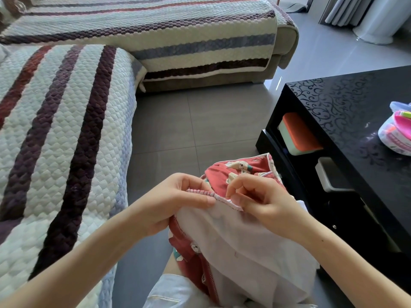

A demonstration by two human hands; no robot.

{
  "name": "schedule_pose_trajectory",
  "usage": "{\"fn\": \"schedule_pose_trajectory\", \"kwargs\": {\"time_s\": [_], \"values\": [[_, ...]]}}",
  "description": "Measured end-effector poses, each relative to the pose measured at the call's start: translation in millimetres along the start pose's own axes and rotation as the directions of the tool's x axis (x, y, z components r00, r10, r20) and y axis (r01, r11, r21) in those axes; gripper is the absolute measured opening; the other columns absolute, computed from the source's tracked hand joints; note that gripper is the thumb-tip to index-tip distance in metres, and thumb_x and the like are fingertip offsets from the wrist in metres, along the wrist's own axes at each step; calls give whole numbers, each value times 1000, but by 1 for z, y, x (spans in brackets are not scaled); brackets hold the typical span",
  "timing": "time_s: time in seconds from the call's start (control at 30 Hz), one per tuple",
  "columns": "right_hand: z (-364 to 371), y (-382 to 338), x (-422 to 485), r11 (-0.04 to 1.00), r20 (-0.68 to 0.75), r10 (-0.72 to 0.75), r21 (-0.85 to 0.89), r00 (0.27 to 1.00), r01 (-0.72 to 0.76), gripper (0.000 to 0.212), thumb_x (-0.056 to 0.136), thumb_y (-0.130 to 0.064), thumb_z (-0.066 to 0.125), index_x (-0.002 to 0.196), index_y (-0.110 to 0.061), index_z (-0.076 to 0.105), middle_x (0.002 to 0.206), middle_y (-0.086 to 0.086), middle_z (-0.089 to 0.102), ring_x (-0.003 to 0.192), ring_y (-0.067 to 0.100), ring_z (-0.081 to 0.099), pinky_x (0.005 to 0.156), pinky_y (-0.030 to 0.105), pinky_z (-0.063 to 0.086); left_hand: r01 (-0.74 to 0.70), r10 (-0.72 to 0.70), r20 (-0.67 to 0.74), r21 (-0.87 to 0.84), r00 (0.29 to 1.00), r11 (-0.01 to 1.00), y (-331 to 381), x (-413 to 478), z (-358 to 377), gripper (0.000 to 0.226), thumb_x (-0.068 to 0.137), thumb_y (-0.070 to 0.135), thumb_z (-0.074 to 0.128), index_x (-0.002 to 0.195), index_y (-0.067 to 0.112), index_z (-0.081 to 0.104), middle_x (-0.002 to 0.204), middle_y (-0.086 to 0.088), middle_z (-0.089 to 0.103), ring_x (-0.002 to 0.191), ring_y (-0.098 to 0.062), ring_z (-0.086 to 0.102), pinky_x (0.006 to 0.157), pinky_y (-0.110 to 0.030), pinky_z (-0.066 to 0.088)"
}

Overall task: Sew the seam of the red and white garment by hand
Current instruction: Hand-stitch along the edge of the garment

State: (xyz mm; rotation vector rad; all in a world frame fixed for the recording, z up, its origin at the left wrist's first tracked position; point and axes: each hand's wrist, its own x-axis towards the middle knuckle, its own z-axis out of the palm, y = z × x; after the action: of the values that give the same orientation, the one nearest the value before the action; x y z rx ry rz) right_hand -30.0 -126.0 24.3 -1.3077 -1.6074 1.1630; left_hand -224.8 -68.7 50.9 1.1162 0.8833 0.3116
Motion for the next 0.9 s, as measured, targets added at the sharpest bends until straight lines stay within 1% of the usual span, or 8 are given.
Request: {"fn": "schedule_pose_trajectory", "kwargs": {"time_s": [0.1,0.23,0.4,0.6,0.7,0.77,0.83,0.9], "values": [[0,1,0,1000,4,1,4,1000,-1,15,85,-19,56,76,-28,64,57,-7,41,57,8,35,54,20,28,8,-8,11,-17,1000,1000,1,0,0,7,65,7,70,69,3,65,60,-5,59,50,-9,56,49,-17,46],[0,1,0,1000,8,4,18,1000,-4,16,84,-19,56,80,-32,64,61,10,44,59,16,37,58,28,31,19,-18,21,-45,1000,999,2,-1,1,6,65,6,69,66,3,64,58,-4,59,48,-9,56,47,-16,45],[-1,0,0,1000,15,3,24,1000,-4,15,85,-20,56,80,-31,65,60,1,43,59,14,37,57,27,30,30,-26,50,-69,998,997,4,-1,2,5,66,4,68,64,4,63,56,-4,60,46,-9,57,46,-16,45],[-1,-4,1,998,39,14,68,999,-16,17,84,-22,56,78,-34,66,70,24,51,59,26,38,56,30,30,41,-31,102,-93,994,995,7,-3,2,7,67,1,66,62,6,66,57,-5,62,47,-10,59,47,-16,46],[-1,-7,-1,991,52,23,129,998,-29,20,85,-21,57,75,-35,67,65,19,47,52,14,38,49,20,30,46,-35,118,-95,992,994,8,-4,3,8,67,1,65,62,6,66,57,-5,61,47,-10,59,47,-17,46],[-1,-7,-2,974,73,41,219,997,-56,26,89,-11,59,74,-30,67,67,15,45,46,5,38,44,14,31,51,-38,134,-96,990,994,9,-4,4,9,68,1,65,61,7,67,57,-5,62,47,-10,59,47,-17,47],[1,-8,-4,938,102,73,330,992,-103,27,90,-4,58,75,-24,68,69,15,44,43,3,38,41,12,31,53,-38,149,-95,988,994,11,-5,5,10,68,2,64,61,8,67,57,-4,62,47,-10,59,47,-17,47],[4,-9,-4,913,125,78,389,989,-121,23,86,-9,58,73,-26,69,67,12,43,45,3,38,41,12,32,50,-35,148,-96,988,994,11,-4,7,10,68,2,65,61,8,67,57,-4,62,48,-10,59,47,-18,47]]}}
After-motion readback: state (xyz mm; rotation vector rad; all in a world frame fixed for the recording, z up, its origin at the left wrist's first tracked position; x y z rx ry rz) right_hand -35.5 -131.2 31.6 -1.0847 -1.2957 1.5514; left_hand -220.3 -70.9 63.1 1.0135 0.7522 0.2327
